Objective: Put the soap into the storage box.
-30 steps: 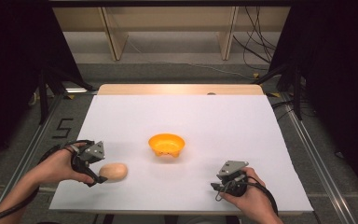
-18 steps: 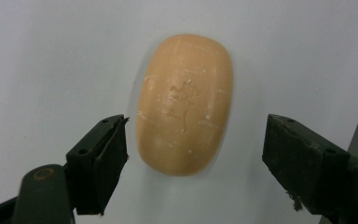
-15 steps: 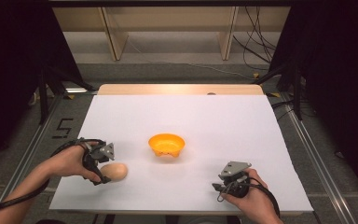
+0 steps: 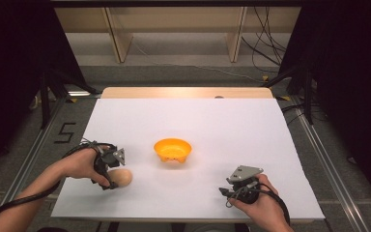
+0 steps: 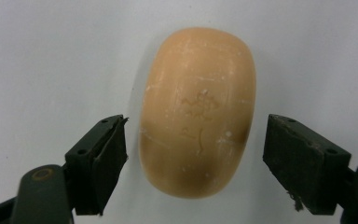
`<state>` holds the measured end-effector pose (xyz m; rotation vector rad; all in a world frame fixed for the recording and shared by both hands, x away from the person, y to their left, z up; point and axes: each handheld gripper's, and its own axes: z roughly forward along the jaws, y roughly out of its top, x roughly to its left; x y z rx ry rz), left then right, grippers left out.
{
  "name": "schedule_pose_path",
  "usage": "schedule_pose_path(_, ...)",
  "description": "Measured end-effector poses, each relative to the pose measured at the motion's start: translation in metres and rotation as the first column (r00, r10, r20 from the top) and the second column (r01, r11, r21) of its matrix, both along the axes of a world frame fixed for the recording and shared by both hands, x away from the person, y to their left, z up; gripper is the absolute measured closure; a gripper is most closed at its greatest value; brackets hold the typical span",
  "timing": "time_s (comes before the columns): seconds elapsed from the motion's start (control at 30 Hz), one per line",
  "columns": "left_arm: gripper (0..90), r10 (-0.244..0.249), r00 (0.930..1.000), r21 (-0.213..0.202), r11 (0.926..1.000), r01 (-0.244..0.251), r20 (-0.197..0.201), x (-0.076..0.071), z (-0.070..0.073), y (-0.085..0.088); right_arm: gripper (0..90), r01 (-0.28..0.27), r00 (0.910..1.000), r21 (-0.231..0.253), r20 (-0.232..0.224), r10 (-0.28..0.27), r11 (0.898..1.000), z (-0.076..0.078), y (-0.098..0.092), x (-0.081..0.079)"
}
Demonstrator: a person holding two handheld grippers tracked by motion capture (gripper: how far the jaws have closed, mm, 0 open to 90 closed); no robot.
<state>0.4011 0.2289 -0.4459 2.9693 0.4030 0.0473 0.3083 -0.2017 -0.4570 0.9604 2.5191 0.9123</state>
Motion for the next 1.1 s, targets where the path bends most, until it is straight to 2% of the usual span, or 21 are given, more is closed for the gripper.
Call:
schedule_pose_path(0.07, 21.0, -0.005, 1.0000, 0.006, 1.0000, 0.005, -0.006, 0.001, -0.001, -0.002, 56.0, -0.005, 0.9998, -0.012, -0.018, 0.005, 1.000, 0.002, -0.001, 0.000)
schedule_pose_path(0.13, 21.1, -0.012, 0.9998, 0.015, 0.9998, 0.012, -0.015, 0.003, -0.003, -0.004, 56.1, 0.011, 0.9999, 0.009, -0.004, -0.011, 1.000, 0.000, 0.000, -0.001)
schedule_pose_path(0.17, 21.0, -0.012, 0.9997, 0.017, 0.9998, 0.012, -0.020, 0.003, -0.004, -0.004, 56.2, -0.007, 0.9999, -0.005, -0.010, 0.007, 1.000, 0.003, -0.002, 0.000)
schedule_pose_path(0.27, 21.1, -0.011, 0.9996, 0.017, 0.9998, 0.012, -0.027, 0.004, -0.005, -0.005, 56.2, -0.007, 1.0000, 0.006, -0.005, 0.007, 1.000, 0.004, -0.002, -0.001)
schedule_pose_path(0.3, 21.1, -0.012, 0.9995, 0.020, 0.9997, 0.012, -0.030, 0.005, -0.006, -0.006, 56.2, -0.010, 0.9999, 0.017, 0.014, 0.010, 1.000, 0.005, -0.002, 0.000)
schedule_pose_path(0.37, 21.3, -0.015, 0.9993, 0.023, 0.9996, 0.015, -0.033, 0.006, -0.007, -0.007, 56.5, 0.000, 1.0000, 0.029, 0.008, 0.000, 1.000, 0.005, -0.001, -0.002)
schedule_pose_path(0.47, 21.9, -0.015, 0.9992, 0.025, 0.9996, 0.016, -0.038, 0.006, -0.008, -0.007, 57.5, -0.013, 0.9998, 0.028, 0.018, 0.012, 1.000, 0.006, -0.002, -0.001)
schedule_pose_path(0.5, 22.3, -0.009, 0.9989, 0.024, 0.9996, 0.011, -0.046, 0.006, -0.009, -0.007, 61.2, -0.014, 0.9995, 0.024, 0.029, 0.014, 1.000, 0.007, -0.002, -0.001)
schedule_pose_path(0.6, 23.1, -0.016, 0.9989, 0.029, 0.9994, 0.017, -0.045, 0.007, -0.010, -0.006, 63.1, -0.010, 0.9997, 0.024, 0.025, 0.009, 1.000, 0.007, -0.002, -0.002)
schedule_pose_path(0.73, 24.4, -0.002, 0.9979, 0.028, 0.9996, 0.003, -0.065, 0.006, -0.012, -0.006, 66.1, -0.012, 0.9997, 0.024, 0.020, 0.012, 1.000, 0.007, -0.002, -0.003)
schedule_pose_path(0.83, 25.8, -0.010, 0.9976, 0.032, 0.9994, 0.012, -0.069, 0.008, -0.012, -0.007, 66.3, -0.024, 0.9993, 0.018, 0.031, 0.024, 1.000, 0.008, -0.002, -0.002)
schedule_pose_path(0.87, 26.9, -0.033, 0.9976, 0.040, 0.9986, 0.035, -0.061, 0.009, -0.013, -0.007, 66.3, -0.016, 0.9996, 0.025, 0.025, 0.016, 1.000, 0.007, -0.001, -0.003)
schedule_pose_path(0.93, 27.3, -0.034, 0.9974, 0.044, 0.9984, 0.037, -0.064, 0.009, -0.013, -0.008, 66.2, -0.016, 0.9995, 0.025, 0.027, 0.015, 1.000, 0.007, -0.001, -0.003)
schedule_pose_path(0.97, 27.5, -0.023, 0.9964, 0.043, 0.9987, 0.027, -0.081, 0.008, -0.014, -0.008, 66.2, -0.020, 0.9995, 0.023, 0.026, 0.020, 1.000, 0.007, -0.001, -0.002)
schedule_pose_path(1.03, 27.7, -0.044, 0.9967, 0.049, 0.9977, 0.047, -0.068, 0.010, -0.013, -0.009, 66.0, -0.016, 0.9997, 0.027, 0.021, 0.015, 1.000, 0.007, -0.001, -0.003)
schedule_pose_path(1.1, 27.7, -0.039, 0.9959, 0.052, 0.9977, 0.043, -0.082, 0.010, -0.014, -0.011, 65.8, -0.017, 0.9997, 0.027, 0.021, 0.016, 1.000, 0.007, -0.001, -0.003)
